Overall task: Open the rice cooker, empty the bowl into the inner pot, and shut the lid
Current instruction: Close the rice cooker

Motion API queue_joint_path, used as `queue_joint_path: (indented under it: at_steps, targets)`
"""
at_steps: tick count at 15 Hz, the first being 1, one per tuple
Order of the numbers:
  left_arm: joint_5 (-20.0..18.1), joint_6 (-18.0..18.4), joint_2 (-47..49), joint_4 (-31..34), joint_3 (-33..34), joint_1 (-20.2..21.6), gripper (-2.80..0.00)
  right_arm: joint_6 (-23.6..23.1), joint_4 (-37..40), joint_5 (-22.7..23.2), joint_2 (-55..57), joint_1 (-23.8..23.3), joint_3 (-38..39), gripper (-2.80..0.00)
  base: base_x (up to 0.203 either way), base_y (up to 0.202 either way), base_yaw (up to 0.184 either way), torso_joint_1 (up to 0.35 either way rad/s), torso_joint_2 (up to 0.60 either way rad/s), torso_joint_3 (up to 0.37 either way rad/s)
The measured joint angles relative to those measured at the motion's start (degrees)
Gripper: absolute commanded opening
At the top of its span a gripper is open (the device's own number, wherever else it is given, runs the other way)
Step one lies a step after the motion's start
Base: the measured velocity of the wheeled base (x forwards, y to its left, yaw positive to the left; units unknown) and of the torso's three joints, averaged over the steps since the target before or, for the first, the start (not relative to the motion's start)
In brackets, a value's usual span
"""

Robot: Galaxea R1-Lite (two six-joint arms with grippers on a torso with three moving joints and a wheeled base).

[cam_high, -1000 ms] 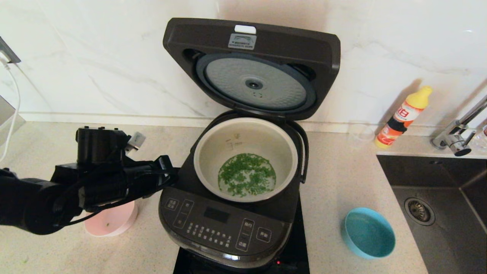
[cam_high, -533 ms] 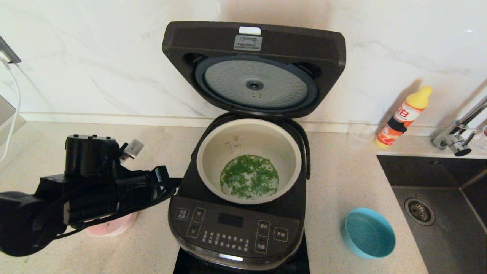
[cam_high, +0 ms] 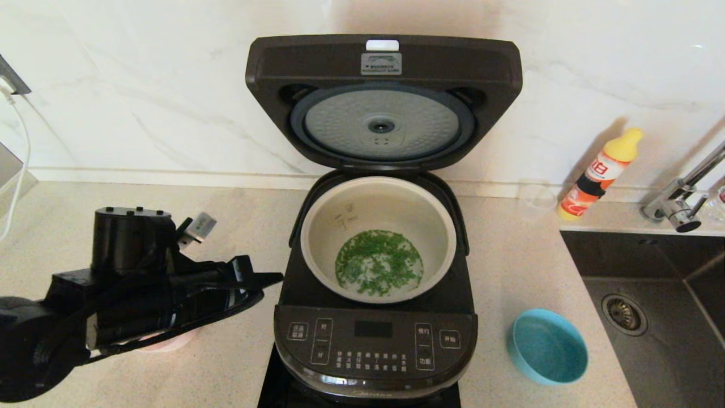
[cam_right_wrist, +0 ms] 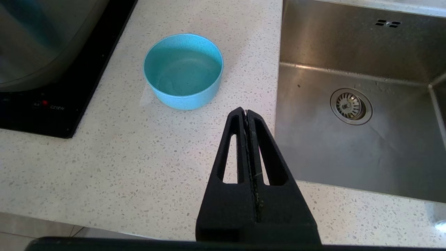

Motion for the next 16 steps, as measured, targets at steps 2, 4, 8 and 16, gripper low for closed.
queue_joint_path:
  at_steps: [2,4,8,16]
  targets:
    - [2.3,2.4,-2.3,0.0,-2.7,4.0,-2.8,0.0,0.0,0.0,0.0,0.0,0.0,-2.8,0.0,0.0,0.0,0.0,0.0,0.0]
    - [4.7,3.6,-6.0,0.0,-7.3,5.9,-2.8,0.0,0.0,0.0,0.0,0.0,0.0,-2.8,0.0,0.0,0.0,0.0,0.0,0.0]
    - [5.3,7.2,-10.8,-1.4,-19.1,6.4,-2.8,0.0,0.0,0.0,0.0,0.0,0.0,-2.8,0.0,0.0,0.0,0.0,0.0,0.0]
    - [5.6,11.6,-3.0,-2.8,-47.3,1.1,-2.8,0.0,0.0,0.0,0.0,0.0,0.0,-2.8,0.0,0.0,0.0,0.0,0.0,0.0]
